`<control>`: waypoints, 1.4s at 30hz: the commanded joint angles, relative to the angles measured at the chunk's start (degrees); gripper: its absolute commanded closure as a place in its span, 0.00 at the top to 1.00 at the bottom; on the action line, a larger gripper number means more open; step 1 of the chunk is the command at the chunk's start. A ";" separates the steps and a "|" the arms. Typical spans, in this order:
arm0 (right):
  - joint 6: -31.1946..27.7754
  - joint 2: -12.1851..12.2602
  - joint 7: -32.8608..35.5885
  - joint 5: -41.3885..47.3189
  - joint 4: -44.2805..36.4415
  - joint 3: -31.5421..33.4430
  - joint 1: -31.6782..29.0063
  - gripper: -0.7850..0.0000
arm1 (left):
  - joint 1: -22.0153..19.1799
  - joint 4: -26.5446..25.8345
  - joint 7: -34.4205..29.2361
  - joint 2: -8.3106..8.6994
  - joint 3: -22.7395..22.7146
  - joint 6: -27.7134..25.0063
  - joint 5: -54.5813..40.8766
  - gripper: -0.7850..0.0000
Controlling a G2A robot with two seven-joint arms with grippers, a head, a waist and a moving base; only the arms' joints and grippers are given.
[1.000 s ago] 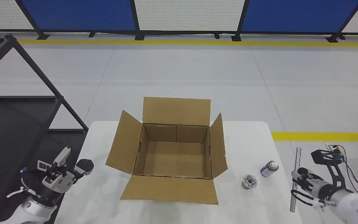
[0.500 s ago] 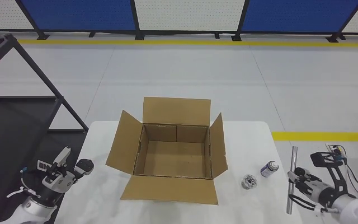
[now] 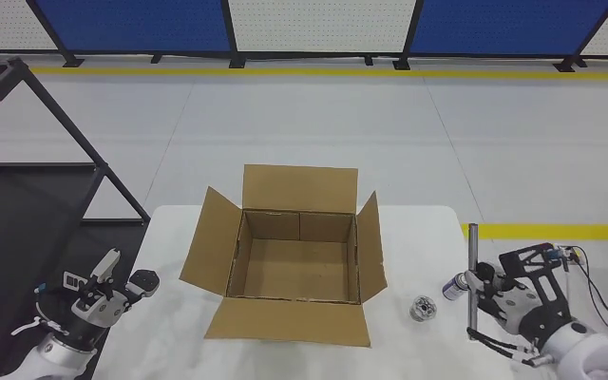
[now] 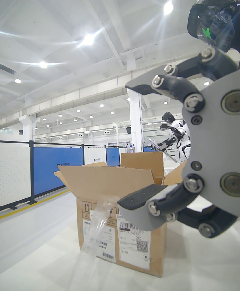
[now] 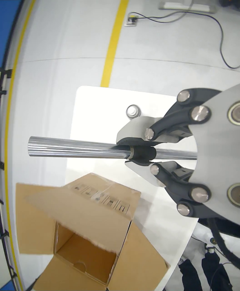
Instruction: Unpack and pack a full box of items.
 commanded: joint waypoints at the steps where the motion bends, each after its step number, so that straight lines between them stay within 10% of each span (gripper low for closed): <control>1: -2.16 0.22 -0.84 -1.31 -0.02 -4.25 4.78 0.00 | 0.00 0.00 0.00 0.00 0.00 0.00 0.00 1.00; 13: -0.76 -1.22 0.63 -9.96 3.63 -34.29 32.53 0.00 | 0.00 0.00 0.00 0.00 0.00 0.00 0.00 1.00; 33: -2.85 -1.33 -0.96 -8.79 5.81 -35.65 32.80 0.00 | 0.00 0.00 0.00 0.00 0.00 0.00 0.00 1.00; 42: -4.90 -5.30 -1.54 1.86 27.11 -50.39 53.38 0.00 | 0.00 0.00 0.00 0.00 0.00 0.00 0.00 1.00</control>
